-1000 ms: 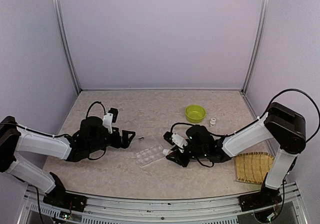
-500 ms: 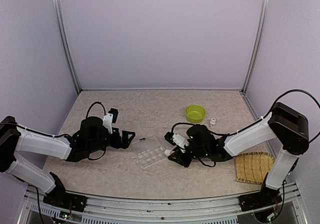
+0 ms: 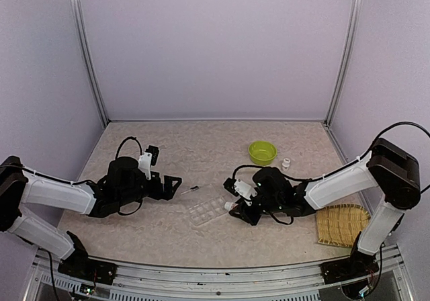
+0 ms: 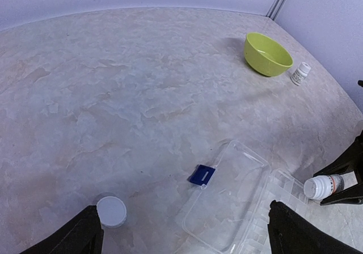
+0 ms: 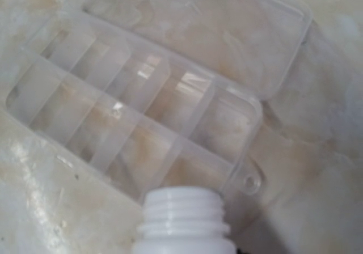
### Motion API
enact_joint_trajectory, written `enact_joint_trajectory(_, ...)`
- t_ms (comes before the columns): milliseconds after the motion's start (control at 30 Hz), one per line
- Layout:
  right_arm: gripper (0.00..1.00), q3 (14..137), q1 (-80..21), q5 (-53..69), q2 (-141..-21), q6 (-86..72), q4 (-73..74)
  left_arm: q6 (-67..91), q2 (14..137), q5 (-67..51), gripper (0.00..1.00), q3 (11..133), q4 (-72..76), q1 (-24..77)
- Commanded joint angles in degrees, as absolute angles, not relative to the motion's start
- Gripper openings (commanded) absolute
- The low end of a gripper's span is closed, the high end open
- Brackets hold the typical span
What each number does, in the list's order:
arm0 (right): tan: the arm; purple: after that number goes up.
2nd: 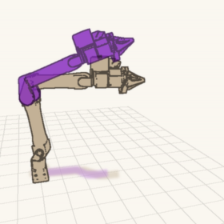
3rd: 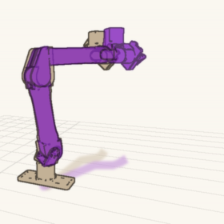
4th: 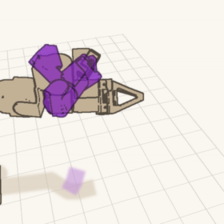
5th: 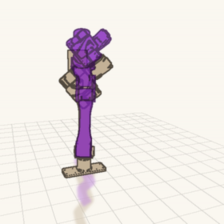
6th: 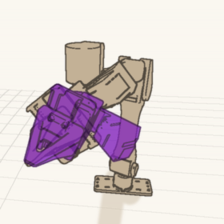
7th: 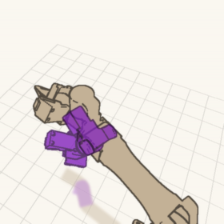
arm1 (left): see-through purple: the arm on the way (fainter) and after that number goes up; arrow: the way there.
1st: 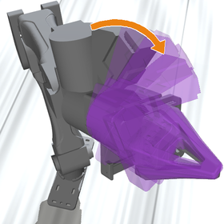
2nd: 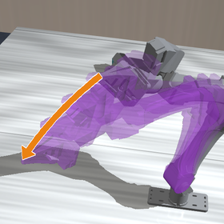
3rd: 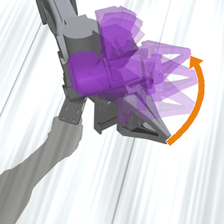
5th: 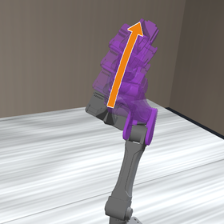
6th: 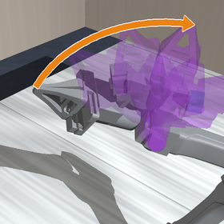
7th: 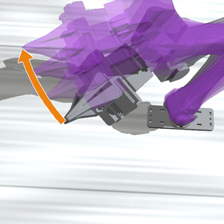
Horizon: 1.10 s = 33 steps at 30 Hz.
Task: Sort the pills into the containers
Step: Pour the pill into the compartment of the pill container.
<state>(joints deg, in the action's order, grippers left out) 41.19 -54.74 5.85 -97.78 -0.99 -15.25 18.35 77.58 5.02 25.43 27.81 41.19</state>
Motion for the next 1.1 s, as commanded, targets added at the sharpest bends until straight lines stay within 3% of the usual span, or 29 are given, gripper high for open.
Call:
enact_joint_trajectory(0,0.0,39.51,-55.48,4.63,-96.48,-0.35,-10.33,18.17,77.65,5.47,0.99,26.09,27.79,40.87)
enact_joint_trajectory(1067,0.0,40.28,-55.49,4.91,-92.61,0.83,-5.01,18.14,78.26,5.35,0.99,26.46,27.58,40.87)
